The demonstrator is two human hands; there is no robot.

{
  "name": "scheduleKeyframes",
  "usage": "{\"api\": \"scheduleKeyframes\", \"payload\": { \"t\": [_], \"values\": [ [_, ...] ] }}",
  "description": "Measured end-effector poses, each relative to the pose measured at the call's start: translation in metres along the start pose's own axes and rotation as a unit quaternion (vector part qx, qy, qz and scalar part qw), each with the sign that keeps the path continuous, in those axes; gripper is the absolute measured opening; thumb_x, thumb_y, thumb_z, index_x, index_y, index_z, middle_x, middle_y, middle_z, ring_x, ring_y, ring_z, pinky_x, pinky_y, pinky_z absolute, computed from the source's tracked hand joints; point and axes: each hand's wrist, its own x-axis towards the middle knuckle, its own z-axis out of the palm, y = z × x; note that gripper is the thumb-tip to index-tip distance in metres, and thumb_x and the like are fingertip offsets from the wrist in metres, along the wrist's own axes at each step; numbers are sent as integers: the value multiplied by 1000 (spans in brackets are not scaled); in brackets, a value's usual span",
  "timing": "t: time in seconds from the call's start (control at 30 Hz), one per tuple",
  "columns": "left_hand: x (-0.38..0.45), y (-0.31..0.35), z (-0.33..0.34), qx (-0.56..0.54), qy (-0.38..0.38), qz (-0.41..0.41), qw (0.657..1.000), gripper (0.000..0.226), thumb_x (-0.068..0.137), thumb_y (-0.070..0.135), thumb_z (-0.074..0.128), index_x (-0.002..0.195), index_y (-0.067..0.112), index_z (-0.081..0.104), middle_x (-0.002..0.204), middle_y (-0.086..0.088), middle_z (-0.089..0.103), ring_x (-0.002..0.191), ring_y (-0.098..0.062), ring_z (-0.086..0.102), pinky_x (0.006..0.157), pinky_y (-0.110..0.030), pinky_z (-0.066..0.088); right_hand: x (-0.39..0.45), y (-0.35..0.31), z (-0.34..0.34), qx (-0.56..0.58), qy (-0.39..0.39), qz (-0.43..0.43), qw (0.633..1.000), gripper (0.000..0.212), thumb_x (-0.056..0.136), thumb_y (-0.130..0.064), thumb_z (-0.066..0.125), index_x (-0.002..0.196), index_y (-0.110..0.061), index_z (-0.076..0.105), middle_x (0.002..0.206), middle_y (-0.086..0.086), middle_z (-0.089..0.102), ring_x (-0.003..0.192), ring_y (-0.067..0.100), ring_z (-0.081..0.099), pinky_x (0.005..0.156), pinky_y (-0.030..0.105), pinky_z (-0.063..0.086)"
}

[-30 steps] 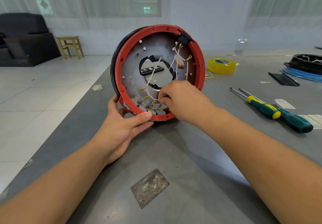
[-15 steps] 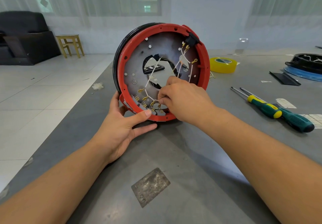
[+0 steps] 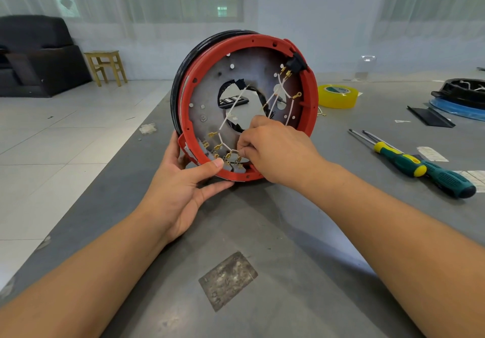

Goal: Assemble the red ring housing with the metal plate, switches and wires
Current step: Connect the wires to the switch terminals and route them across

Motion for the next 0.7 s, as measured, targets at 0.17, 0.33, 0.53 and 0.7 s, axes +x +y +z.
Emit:
{"api": "scheduleKeyframes", "payload": {
  "t": [0.17,0.33,0.53,0.7],
  "values": [
    [1,3,0,-11,12,-15,1000,86,73,-7,75,145,35,57,127,-11,74,111,-40,75,79,-57,64,0,0,3,-8,15,-3,1000,18,104,-34,50,104,-31,68,110,-5,52,79,16,45,51,27,26],
    [1,2,-1,-19,21,-26,999,94,72,-8,75,152,36,50,138,-15,68,113,-44,73,79,-62,63,-1,-2,5,-14,22,-8,1000,19,105,-34,50,107,-32,69,112,-5,52,82,18,52,56,31,35],
    [0,3,0,-24,21,-27,999,98,70,-8,76,153,37,48,143,-13,64,114,-43,73,79,-63,62,-1,-3,7,-15,31,-10,999,17,104,-31,52,107,-33,69,111,-6,53,86,21,59,58,32,41],
    [0,2,0,-29,21,-28,999,99,71,-8,76,154,37,48,144,-13,62,115,-43,72,80,-64,62,-1,-3,7,-10,32,-11,999,18,104,-32,51,107,-32,69,111,-5,53,83,20,55,59,32,40]
  ]
}}
